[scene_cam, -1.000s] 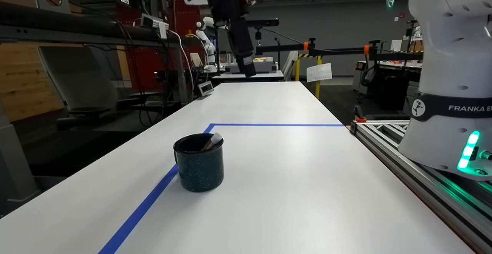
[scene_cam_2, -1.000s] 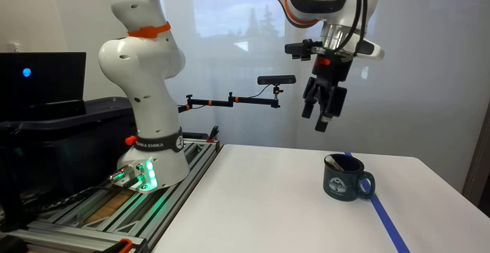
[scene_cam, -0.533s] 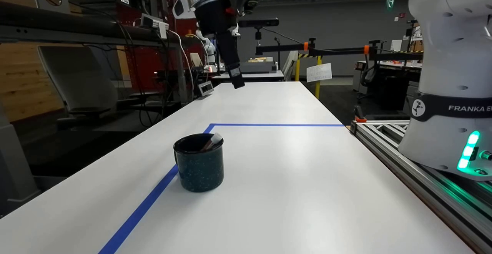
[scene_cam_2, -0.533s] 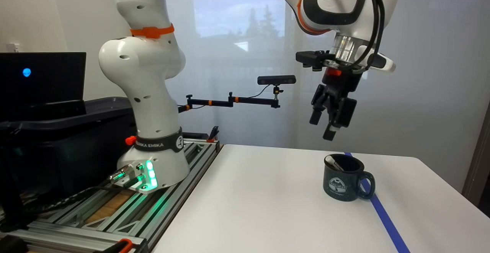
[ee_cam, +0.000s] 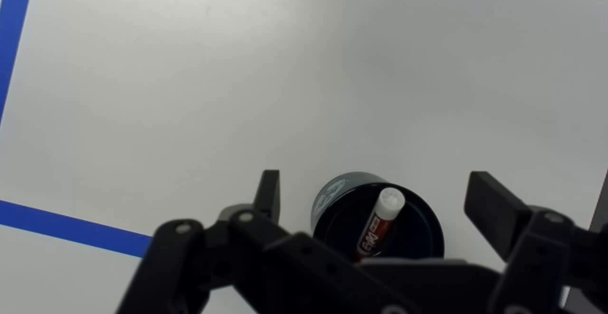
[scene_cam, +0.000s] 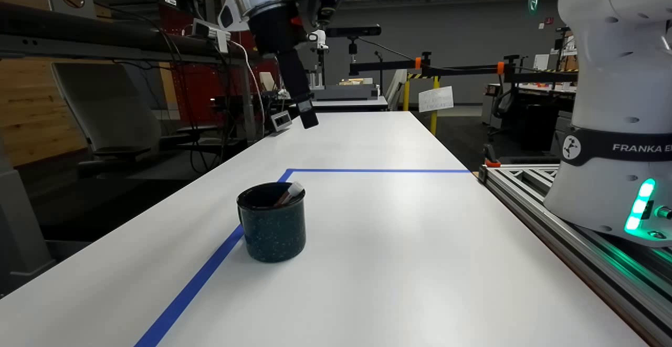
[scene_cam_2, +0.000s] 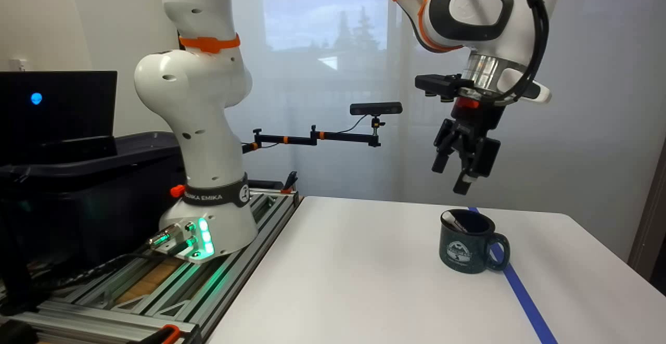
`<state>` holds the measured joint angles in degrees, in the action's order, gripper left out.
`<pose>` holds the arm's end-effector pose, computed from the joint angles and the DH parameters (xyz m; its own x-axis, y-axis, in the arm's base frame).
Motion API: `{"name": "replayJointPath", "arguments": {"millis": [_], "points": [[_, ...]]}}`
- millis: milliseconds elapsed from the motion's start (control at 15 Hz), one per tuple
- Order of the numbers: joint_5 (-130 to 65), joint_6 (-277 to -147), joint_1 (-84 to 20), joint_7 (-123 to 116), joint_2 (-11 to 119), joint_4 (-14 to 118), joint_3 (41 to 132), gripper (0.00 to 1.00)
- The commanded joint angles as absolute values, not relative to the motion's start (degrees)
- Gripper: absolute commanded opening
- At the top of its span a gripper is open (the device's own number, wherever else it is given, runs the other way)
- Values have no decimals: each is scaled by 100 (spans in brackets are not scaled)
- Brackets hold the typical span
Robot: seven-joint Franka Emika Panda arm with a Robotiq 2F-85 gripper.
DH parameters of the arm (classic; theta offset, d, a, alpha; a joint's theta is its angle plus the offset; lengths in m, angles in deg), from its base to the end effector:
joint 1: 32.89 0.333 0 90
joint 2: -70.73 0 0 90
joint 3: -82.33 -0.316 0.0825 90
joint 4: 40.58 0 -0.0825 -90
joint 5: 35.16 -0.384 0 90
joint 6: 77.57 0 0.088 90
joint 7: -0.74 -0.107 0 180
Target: Move the sharpie to the table
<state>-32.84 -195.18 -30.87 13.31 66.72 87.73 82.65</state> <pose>0.5017 0.0127 0.3191 0.9305 0.2634 -0.2547 0.2658 -0.9637 -0.0257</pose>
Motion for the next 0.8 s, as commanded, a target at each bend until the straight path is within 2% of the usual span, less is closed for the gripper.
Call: {"name": "replayJointPath", "arguments": {"millis": [0,533,733], "points": [[-3311,-19232,-3106,1429,6219,8224,8147,100],[-3350,-18850,-3110,1419,5609,7677,7959,99],[-3387,-18896,-3126,1399,5473,7598,7946,79]]}}
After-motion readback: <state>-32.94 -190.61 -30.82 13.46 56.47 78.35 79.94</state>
